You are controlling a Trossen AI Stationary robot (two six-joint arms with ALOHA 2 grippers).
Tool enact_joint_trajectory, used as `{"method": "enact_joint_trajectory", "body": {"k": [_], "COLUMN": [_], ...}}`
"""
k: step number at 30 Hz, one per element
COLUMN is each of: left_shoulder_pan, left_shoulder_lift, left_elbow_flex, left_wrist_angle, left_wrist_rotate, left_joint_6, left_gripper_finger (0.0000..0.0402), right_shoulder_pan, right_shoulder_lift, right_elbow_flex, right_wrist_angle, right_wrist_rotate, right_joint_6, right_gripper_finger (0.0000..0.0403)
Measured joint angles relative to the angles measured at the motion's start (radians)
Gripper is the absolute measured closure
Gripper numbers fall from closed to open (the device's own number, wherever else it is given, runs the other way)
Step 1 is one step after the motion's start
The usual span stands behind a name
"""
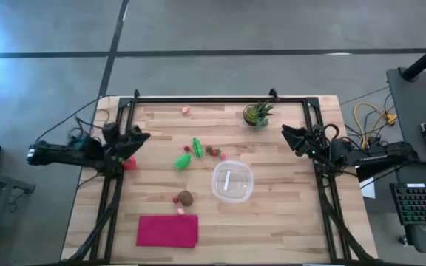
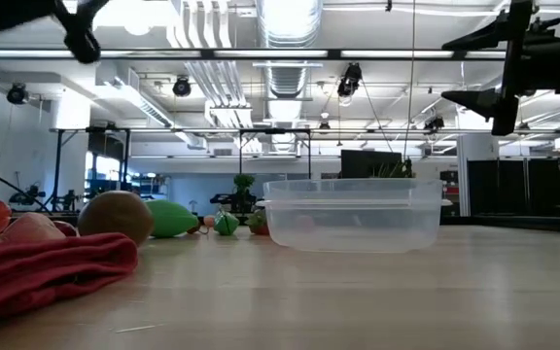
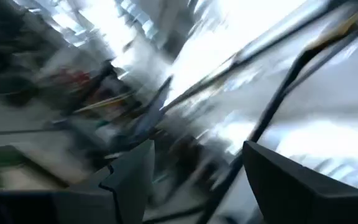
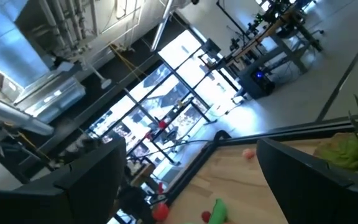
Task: Pick and placing Produce into tupperware
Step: Put the tomato into the transparent container
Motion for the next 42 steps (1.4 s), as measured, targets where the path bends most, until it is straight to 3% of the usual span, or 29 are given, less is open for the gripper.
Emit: {"method": "enact_joint_trajectory", "body": {"k": [4,6,9,15,22,26,32,40,42], "left_shoulder_pan": [0.002,0.003,0.005,0.006,0.007,0.007,0.007,0.007,0.006], "left_shoulder_lift": [0.192,0.316,0.501,0.761,0.988,1.085,1.232,1.343,1.358], "left_elbow_flex": [0.342,0.482,0.599,0.652,0.646,0.647,0.66,0.661,0.661], "left_wrist_angle": [-0.746,-1.103,-1.437,-1.545,-1.74,-1.756,-1.765,-1.784,-1.808], "left_wrist_rotate": [-0.108,-0.189,-0.207,-0.078,-0.064,-0.044,-0.008,-0.039,-0.038], "left_joint_6": [0.192,0.199,0.171,0.262,0.385,0.379,0.226,0.256,0.33], "left_gripper_finger": [0.0171,0.0171,0.0171,0.0171,0.0171,0.0171,0.0171,0.0171,0.0171], "right_shoulder_pan": [0.0,0.0,0.0,0.0,0.001,0.001,0.001,0.001,0.001], "right_shoulder_lift": [0.015,0.017,0.021,0.028,0.035,0.044,0.054,0.056,0.055], "right_elbow_flex": [0.001,0.001,0.001,0.001,0.001,0.001,0.001,0.001,0.001], "right_wrist_angle": [0.0,-0.005,-0.002,-0.003,-0.011,-0.024,-0.031,-0.031,-0.031], "right_wrist_rotate": [0.076,0.099,0.103,0.105,0.08,0.051,0.05,0.05,0.05], "right_joint_6": [-0.005,-0.005,0.016,0.028,0.037,0.077,0.1,0.127,0.127], "right_gripper_finger": [0.0051,0.0051,0.0051,0.0051,0.0051,0.0051,0.0051,0.0051,0.0051]}}
